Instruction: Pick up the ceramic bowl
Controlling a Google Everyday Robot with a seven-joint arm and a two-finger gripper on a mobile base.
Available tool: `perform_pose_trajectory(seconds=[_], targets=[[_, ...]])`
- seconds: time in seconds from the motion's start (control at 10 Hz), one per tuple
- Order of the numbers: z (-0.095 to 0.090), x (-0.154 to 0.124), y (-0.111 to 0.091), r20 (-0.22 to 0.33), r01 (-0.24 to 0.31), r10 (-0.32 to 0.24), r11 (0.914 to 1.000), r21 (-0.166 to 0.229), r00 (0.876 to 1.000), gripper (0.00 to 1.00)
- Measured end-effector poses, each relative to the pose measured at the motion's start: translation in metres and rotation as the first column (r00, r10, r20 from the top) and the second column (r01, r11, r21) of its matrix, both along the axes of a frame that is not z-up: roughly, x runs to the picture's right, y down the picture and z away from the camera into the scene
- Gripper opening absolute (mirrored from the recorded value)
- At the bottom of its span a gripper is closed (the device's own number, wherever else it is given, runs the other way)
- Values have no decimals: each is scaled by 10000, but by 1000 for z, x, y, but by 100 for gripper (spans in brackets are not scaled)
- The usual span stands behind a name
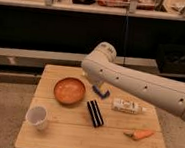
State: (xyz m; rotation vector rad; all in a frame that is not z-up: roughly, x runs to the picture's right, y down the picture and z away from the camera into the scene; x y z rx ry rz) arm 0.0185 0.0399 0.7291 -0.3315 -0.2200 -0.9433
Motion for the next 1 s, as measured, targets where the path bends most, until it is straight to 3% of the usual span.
perform_pose_trajectory(seconds=[0.5, 1.0], targets=[[27, -14, 12, 662, 153, -141, 9997, -177, 9977, 80], [39, -27, 16, 1224, 524, -491, 9984, -235, 9913, 80]])
